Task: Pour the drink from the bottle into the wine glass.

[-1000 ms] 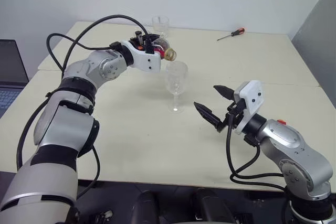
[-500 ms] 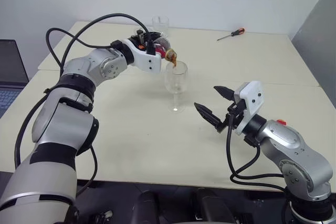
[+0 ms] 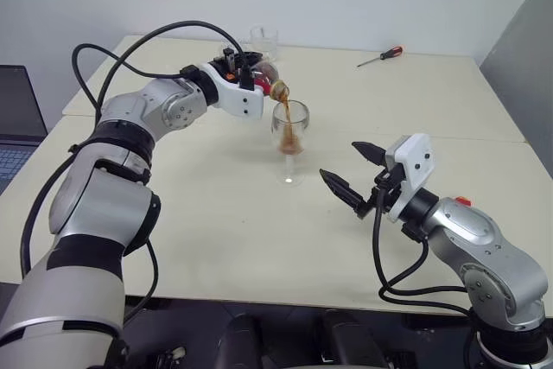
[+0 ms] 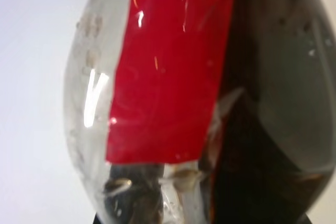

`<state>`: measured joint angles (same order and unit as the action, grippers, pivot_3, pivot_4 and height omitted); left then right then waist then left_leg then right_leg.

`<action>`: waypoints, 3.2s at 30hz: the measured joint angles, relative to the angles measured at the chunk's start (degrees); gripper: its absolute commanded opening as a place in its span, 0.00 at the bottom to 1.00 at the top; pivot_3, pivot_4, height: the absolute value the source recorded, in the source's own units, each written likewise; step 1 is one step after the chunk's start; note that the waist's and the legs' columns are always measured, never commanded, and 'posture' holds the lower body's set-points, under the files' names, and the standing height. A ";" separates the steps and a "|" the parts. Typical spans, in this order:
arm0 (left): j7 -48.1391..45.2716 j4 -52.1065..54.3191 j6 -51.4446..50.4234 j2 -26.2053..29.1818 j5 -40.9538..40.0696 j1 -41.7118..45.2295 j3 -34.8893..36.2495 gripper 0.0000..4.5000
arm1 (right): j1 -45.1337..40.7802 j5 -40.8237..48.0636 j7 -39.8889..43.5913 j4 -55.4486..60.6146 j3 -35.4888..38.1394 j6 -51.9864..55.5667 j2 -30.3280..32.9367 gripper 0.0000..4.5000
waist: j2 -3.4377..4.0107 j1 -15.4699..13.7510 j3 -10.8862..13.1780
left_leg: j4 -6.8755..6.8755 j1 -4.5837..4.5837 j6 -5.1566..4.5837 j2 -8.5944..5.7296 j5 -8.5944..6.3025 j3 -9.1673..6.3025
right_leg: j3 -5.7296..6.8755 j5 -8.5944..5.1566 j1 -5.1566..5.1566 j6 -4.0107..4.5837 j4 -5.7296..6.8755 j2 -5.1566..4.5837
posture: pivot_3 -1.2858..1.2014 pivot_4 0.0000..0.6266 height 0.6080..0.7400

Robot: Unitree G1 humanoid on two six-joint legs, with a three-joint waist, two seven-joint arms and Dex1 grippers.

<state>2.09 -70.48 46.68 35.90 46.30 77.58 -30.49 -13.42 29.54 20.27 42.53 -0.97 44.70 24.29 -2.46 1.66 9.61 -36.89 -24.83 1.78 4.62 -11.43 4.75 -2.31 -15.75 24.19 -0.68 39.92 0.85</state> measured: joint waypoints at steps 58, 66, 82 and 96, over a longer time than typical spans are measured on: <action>-10.87 -3.01 0.51 -2.29 -12.21 0.73 8.43 0.24 | 0.95 0.83 1.18 0.03 -0.20 -0.58 1.75 1.00 | 0.00 0.05 0.00 | -0.06 0.02 0.00 -0.01 0.00 0.01 | 0.00 0.03 -0.01 0.06 0.06 -0.02 | 0.52 0.24 1.00; -30.90 -2.61 -5.01 -6.20 -32.93 -9.96 23.30 0.24 | -3.81 2.70 3.52 0.04 -0.15 1.12 4.67 1.00 | 0.00 0.22 0.00 | -0.11 0.03 0.00 0.01 0.01 -0.02 | 0.01 0.10 -0.01 0.18 0.12 0.01 | 0.52 0.24 1.00; -31.36 5.32 -30.08 -7.86 -54.41 -24.99 44.10 0.24 | -30.97 13.95 0.90 -4.69 -0.18 19.90 4.07 1.00 | -0.13 -0.18 -0.07 | -0.12 -0.03 0.00 0.06 0.01 -0.11 | 0.14 0.10 -0.03 0.19 0.13 -0.03 | 0.52 0.24 1.00; -27.62 5.12 -32.48 -10.00 -56.79 -27.34 46.69 0.96 | -32.92 13.86 -0.18 -6.93 -2.52 22.82 3.31 1.00 | -0.15 -0.05 -0.08 | -0.11 -0.03 -0.01 0.05 0.00 -0.08 | 0.09 0.10 -0.01 0.18 0.14 -0.04 | 0.52 0.24 1.00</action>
<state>-25.53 -65.36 14.20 25.90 -10.50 50.24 16.21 -46.34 43.40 20.09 35.60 -3.50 67.52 27.60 -2.60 1.61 9.53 -37.00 -24.86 1.77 4.66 -11.43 4.67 -2.22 -15.65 24.18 -0.49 40.06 0.80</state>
